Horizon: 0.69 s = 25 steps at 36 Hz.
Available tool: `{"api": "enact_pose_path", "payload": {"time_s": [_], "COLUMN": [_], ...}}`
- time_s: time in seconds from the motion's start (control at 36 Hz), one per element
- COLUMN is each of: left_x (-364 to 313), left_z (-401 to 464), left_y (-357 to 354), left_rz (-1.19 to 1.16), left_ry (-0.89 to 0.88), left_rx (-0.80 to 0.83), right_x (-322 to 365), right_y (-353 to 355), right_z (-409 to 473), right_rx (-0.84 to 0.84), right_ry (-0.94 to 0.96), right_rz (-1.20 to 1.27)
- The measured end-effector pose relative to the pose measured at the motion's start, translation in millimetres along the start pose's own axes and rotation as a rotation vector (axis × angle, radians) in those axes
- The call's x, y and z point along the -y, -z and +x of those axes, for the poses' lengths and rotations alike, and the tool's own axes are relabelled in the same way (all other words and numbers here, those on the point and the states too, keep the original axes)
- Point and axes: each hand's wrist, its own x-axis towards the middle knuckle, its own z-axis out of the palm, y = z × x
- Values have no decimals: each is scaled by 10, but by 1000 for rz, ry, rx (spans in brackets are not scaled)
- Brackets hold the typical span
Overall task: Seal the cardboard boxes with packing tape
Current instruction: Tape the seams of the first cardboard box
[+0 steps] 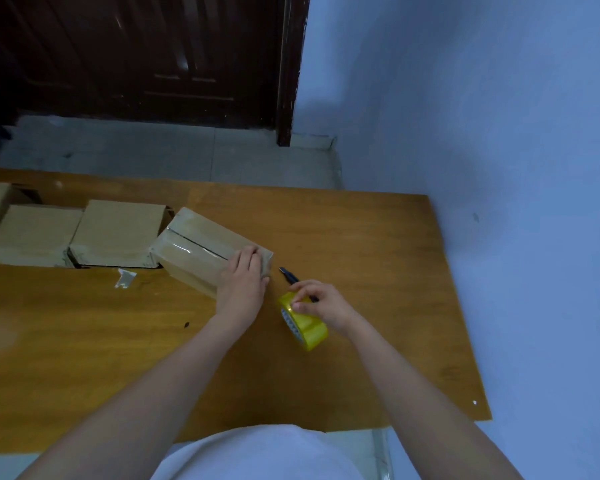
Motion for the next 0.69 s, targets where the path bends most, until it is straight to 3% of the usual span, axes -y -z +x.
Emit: {"api": "enact_pose_path", "payload": {"time_s": [0.33,0.58,0.69], "left_x": [-39,-152,26], "left_z": [82,81,131], "left_y": [66,86,355], "left_rz": [74,79,-31], "left_ry": [8,61,-62], "left_rx": [-66,73,228], "right_x": [118,180,207], "right_y": [-51,-78,-66], "right_z": [28,9,11], "right_rx": [45,22,1], "right_ry": [-28,-54,-61], "right_rz": [31,59,87]}}
